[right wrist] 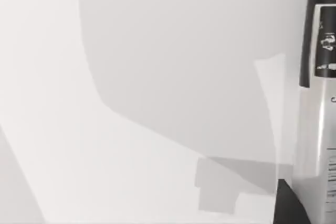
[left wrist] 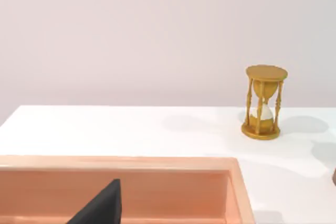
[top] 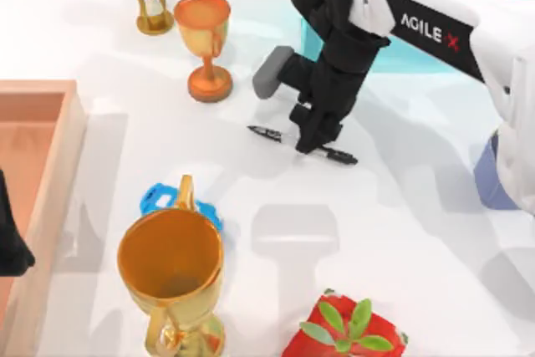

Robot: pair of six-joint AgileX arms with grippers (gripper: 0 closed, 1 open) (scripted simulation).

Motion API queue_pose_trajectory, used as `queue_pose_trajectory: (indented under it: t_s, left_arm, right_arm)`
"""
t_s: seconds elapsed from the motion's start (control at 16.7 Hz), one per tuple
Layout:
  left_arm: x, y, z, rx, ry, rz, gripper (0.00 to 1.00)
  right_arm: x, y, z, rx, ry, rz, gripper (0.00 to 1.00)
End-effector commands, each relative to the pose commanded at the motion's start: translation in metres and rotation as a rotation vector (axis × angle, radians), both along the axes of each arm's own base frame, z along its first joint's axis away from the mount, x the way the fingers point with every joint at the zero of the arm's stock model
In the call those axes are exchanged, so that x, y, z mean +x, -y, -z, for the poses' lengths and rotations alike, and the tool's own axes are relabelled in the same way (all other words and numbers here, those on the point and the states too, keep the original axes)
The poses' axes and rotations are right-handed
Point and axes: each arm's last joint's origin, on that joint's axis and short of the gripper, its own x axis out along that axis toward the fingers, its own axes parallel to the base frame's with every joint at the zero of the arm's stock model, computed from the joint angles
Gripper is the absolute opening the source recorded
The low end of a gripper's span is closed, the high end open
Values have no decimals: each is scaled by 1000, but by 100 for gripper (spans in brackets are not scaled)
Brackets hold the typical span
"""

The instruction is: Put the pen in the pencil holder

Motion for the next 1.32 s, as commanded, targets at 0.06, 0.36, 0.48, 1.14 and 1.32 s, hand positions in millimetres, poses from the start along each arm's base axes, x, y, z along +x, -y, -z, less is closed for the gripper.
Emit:
queue_pose_trajectory:
  t_s: [0.06, 0.36, 0.48, 1.14, 1.32]
  left_arm:
    - [0, 0, 0, 0, 0, 0, 100]
    - [0, 0, 0, 0, 0, 0, 100]
    - [0, 0, 0, 0, 0, 0, 100]
    - [0, 0, 0, 0, 0, 0, 100]
    - [0, 0, 0, 0, 0, 0, 100]
  right_arm:
    - [0, 0, 0, 0, 0, 0, 0]
    - [8, 9, -31, 10, 80, 7, 0]
    - [5, 7, -34, 11, 77, 7, 0]
    - [-125, 5, -175, 27, 95, 11, 0]
    - [-142, 7, -181, 10, 80, 7, 0]
